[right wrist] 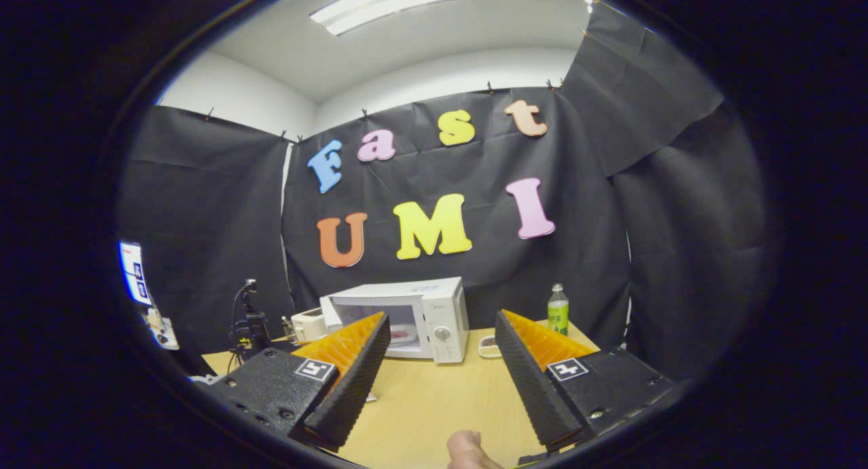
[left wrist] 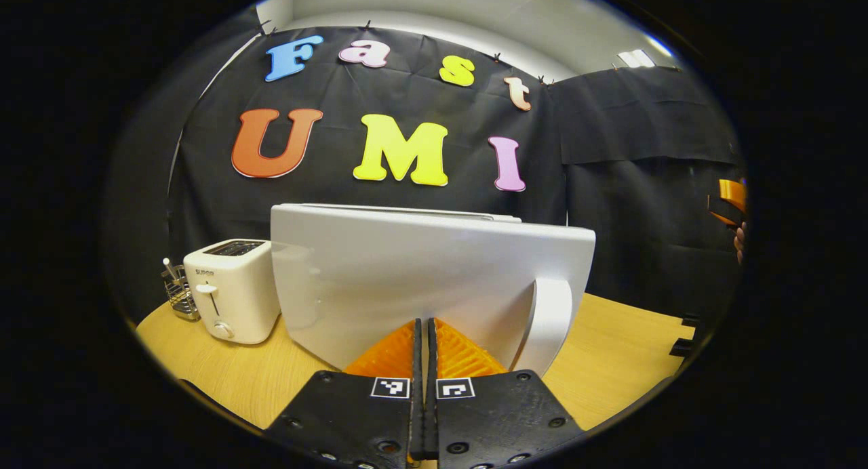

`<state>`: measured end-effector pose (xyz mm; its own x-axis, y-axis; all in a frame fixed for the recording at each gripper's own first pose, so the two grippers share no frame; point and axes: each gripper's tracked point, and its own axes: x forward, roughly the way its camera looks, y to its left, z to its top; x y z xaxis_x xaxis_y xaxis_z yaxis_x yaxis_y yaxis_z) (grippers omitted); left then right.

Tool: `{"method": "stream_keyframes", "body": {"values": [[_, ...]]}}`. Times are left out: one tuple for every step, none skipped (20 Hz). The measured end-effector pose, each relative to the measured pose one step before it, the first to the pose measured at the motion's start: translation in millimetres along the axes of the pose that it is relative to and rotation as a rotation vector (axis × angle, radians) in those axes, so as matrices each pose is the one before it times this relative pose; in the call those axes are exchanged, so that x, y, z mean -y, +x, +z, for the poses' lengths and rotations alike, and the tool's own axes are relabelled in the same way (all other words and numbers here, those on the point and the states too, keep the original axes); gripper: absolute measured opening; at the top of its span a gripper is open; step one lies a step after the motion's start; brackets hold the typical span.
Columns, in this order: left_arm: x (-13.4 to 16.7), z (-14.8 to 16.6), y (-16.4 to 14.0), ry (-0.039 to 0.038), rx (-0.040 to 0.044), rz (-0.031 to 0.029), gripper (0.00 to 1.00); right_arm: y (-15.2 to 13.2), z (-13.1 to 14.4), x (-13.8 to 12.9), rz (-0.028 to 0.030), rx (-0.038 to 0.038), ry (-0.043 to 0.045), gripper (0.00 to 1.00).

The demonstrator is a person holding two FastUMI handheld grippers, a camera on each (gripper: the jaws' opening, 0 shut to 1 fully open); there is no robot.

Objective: Open the microwave oven with the left hand, put the food in, and close the microwave oven.

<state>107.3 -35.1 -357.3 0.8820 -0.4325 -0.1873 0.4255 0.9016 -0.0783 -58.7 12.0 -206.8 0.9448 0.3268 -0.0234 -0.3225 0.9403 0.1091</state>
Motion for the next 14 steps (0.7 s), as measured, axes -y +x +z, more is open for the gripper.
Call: {"method": "stream_keyframes", "body": {"values": [[5.84, 2.40, 9.57, 0.00052, 0.00200, -0.00339, 0.00, -0.46, 0.55, 7.60, -0.01043, -0.00068, 0.00633, 0.99], [6.53, 0.21, 10.48, 0.00148, -0.00584, -0.00312, 0.00, -0.23, -0.01, 7.71, -0.01146, 0.00001, 0.00057, 0.99], [6.40, -0.33, 10.29, 0.00167, -0.00815, -0.00563, 0.00, -1.12, -0.61, 6.23, -0.01009, -0.00237, -0.00480, 0.99], [6.33, 0.84, 8.61, 0.00623, -0.00591, -0.00188, 0.00, -0.45, -1.35, 6.62, -0.01137, -0.00220, -0.00201, 0.98], [4.54, 1.30, 9.16, 0.01244, -0.00302, 0.00397, 0.00, -0.08, 0.27, 4.90, -0.00552, -0.00045, -0.00126, 0.98], [3.02, -1.41, 9.72, 0.00885, -0.00578, 0.00471, 0.00, 0.76, 1.17, 3.74, -0.00401, 0.00014, -0.00179, 0.98], [3.48, 4.59, 10.42, 0.00269, -0.00266, 0.00386, 0.00, 0.31, 1.35, 5.47, -0.00725, 0.00037, -0.00428, 0.99], [2.82, 1.04, 8.75, -0.00289, 0.00126, 0.00883, 0.00, 0.49, 3.36, 5.68, -0.01240, 0.00690, -0.00025, 0.92], [1.78, 1.67, 8.24, -0.00690, 0.00295, 0.00844, 0.00, 0.21, 3.75, 5.49, -0.00844, 0.00954, 0.00028, 0.99], [0.49, -0.32, 9.10, -0.01349, -0.00150, 0.01054, 0.00, -0.13, 0.88, 3.65, -0.00857, 0.00544, 0.00165, 0.99], [0.88, 1.20, 9.34, -0.01468, 0.00067, 0.01076, 0.00, 1.96, -1.77, 2.87, -0.00483, -0.00163, -0.00243, 0.99], [0.03, 1.64, 7.96, -0.01086, -0.00121, 0.01399, 0.00, 1.87, -2.07, 2.67, -0.00451, -0.00628, -0.00364, 0.99], [-1.15, 1.38, 10.15, 0.00059, 0.00069, 0.01870, 0.00, 2.92, -2.39, 2.89, 0.00077, -0.00161, -0.00434, 0.99], [-0.54, 1.03, 10.79, 0.00566, -0.00524, 0.01976, 0.00, 2.76, -1.49, 1.57, 0.00014, -0.00196, 0.00623, 0.99]]}}
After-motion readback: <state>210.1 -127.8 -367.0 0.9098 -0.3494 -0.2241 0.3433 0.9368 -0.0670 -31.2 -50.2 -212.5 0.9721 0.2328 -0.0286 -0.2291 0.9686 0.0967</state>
